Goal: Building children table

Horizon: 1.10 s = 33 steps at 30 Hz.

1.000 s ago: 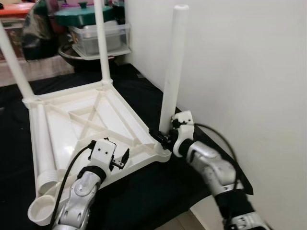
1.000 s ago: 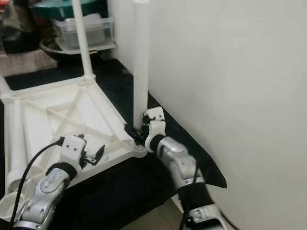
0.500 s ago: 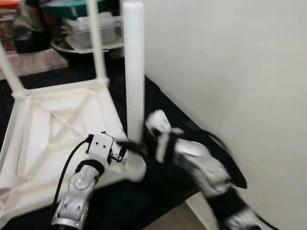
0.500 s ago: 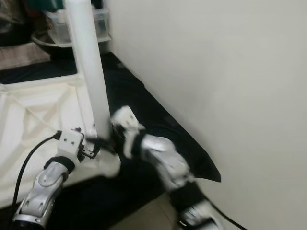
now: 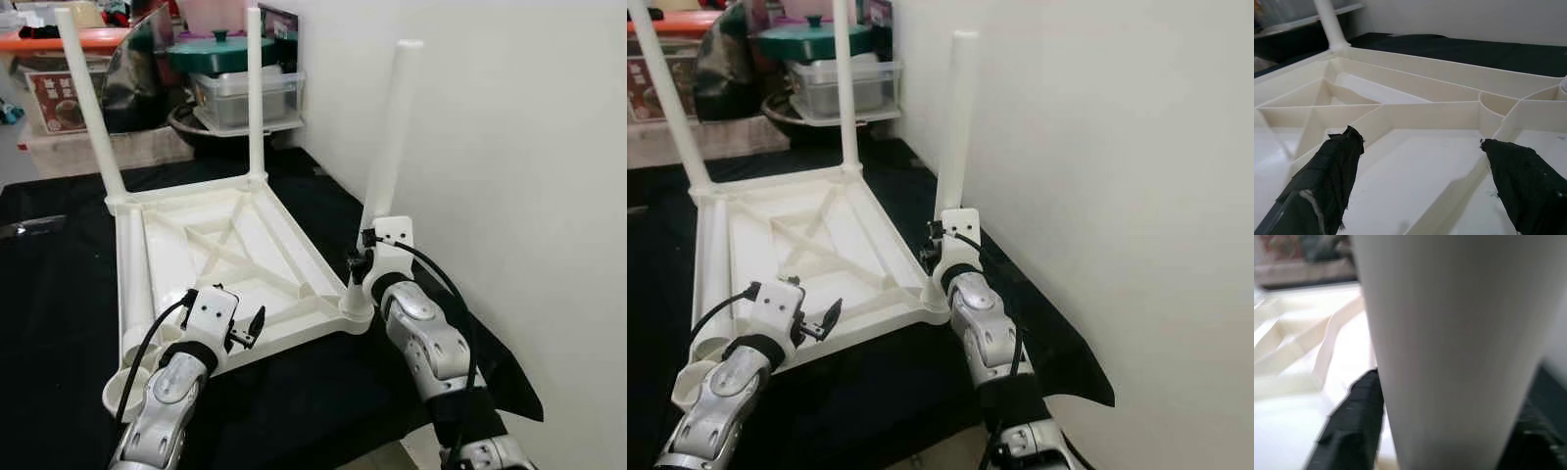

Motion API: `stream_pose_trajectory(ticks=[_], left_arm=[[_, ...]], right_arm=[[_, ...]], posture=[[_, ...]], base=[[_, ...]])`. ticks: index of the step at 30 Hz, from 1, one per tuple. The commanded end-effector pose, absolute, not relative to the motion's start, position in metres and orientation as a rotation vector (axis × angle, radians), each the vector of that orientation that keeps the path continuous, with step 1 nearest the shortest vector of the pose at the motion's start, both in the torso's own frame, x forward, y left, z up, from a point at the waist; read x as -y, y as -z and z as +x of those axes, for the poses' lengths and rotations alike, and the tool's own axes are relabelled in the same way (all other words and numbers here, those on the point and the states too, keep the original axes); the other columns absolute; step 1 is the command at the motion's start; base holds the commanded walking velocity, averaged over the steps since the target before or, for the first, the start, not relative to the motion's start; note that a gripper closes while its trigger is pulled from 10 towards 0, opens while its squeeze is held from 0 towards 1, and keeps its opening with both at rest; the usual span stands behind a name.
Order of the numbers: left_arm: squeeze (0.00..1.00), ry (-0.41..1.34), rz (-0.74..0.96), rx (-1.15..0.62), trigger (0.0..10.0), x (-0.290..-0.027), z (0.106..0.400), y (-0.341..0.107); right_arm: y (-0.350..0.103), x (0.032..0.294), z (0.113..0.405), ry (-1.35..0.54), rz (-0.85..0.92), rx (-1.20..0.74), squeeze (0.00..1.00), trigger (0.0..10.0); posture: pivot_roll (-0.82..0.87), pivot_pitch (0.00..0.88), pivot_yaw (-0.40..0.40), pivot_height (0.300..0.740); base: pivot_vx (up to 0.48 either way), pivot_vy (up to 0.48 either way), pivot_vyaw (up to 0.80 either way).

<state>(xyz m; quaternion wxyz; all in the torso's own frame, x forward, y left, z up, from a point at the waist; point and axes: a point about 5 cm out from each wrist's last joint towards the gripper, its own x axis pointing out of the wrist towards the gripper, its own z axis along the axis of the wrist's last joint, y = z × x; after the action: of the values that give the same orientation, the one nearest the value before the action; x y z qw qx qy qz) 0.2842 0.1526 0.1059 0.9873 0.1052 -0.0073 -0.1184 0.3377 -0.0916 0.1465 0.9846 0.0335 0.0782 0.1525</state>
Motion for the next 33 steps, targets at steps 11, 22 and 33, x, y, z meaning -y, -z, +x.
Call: stream_pose_trajectory(ticks=[11, 22, 33], left_arm=[[0.00, 0.241, 0.218, -0.007, 10.0, -0.154, 0.283, -0.100], [0.00, 0.232, 0.217, -0.007, 10.0, -0.155, 0.282, -0.101], [0.00, 0.240, 0.217, -0.006, 10.0, -0.153, 0.283, -0.102]], right_arm=[[-0.193, 0.068, 0.311, -1.110, 0.127, -0.020, 0.00, 10.0], [-0.170, 0.046, 0.289, -1.305, 0.102, -0.062, 0.00, 0.2], [-0.136, 0.098, 0.349, -0.372, 0.070, -0.285, 0.00, 0.0]], posture=[[0.09, 0.000, -0.057, 0.740], [0.11, 0.000, -0.058, 0.740], [0.10, 0.000, -0.055, 0.740]], base=[[0.000, 0.000, 0.00], [0.000, 0.000, 0.00], [0.000, 0.000, 0.00]])
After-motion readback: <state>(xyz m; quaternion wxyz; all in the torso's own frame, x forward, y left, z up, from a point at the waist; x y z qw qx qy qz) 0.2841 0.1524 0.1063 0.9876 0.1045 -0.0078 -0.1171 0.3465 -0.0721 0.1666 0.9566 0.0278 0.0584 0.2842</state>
